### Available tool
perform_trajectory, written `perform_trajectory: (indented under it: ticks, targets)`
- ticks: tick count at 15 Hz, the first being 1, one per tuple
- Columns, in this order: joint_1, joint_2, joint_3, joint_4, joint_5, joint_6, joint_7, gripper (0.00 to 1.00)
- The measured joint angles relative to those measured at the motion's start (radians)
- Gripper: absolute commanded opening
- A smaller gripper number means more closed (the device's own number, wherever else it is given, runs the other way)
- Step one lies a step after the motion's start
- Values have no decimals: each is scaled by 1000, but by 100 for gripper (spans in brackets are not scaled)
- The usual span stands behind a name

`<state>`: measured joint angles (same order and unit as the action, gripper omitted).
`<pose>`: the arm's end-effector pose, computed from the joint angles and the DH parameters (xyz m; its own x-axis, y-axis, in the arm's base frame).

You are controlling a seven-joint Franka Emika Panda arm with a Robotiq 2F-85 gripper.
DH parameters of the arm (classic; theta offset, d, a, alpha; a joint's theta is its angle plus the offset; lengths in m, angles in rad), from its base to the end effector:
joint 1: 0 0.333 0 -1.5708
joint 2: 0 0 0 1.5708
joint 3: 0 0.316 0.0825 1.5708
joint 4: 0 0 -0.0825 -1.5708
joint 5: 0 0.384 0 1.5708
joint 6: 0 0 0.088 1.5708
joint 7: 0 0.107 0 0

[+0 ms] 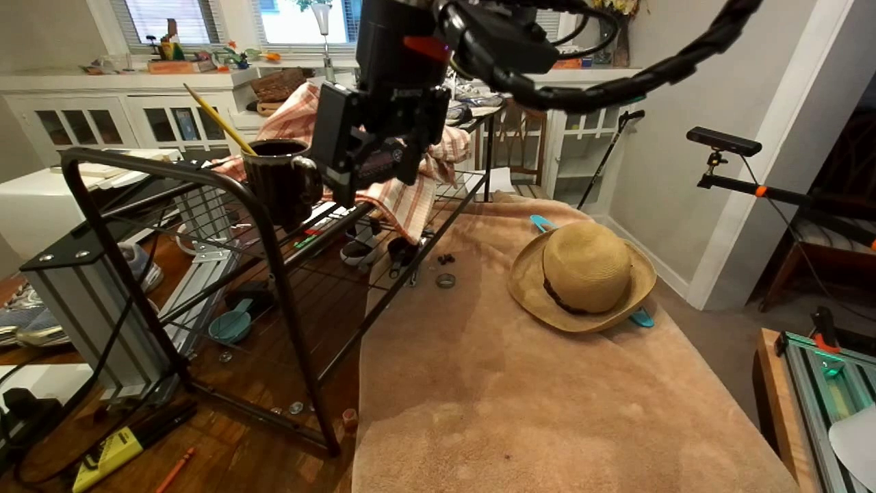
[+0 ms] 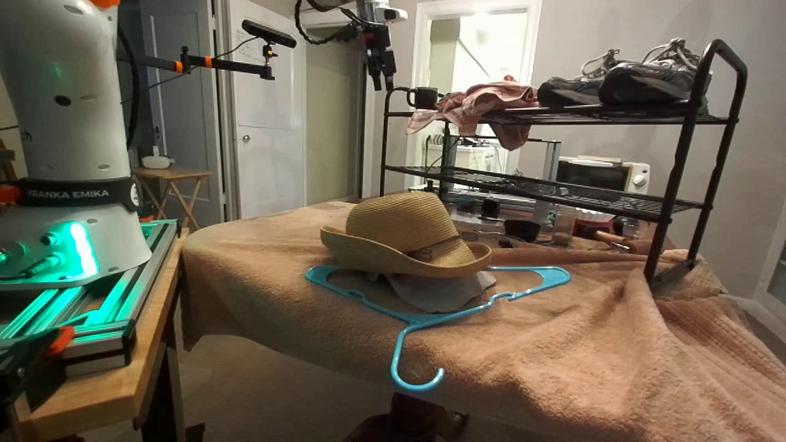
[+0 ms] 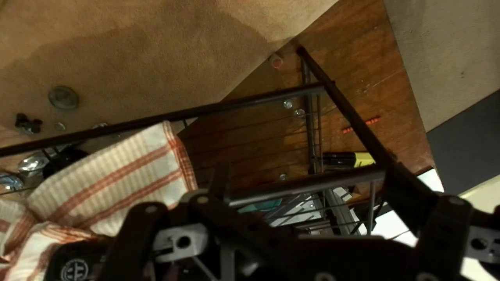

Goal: Remove the black cup from the top rack and put it on the towel on the table

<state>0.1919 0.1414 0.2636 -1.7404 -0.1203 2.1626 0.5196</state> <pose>0.5719 0.2655 0.5198 0.9590 -0.0287 0.2819 -0.0088 -0.9974 -0.0715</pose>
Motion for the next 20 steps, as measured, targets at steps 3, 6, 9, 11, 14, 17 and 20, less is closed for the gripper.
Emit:
perform_trajectory:
  ticks: [3, 6, 9, 11, 14, 17, 20]
  targets:
    - [27, 64, -24, 81, -32, 9, -3, 100]
    - [33, 89, -30, 111, -38, 9, -3, 100]
    - [34, 90, -30, 115, -39, 9, -3, 100]
    - [42, 90, -41, 115, -38, 9, -2, 100]
    - [60, 101, -63, 116, -39, 24, 8, 100]
    - [77, 132, -85, 124, -44, 68, 14, 100]
    - [96, 179, -109, 166, -66, 95, 23, 100]
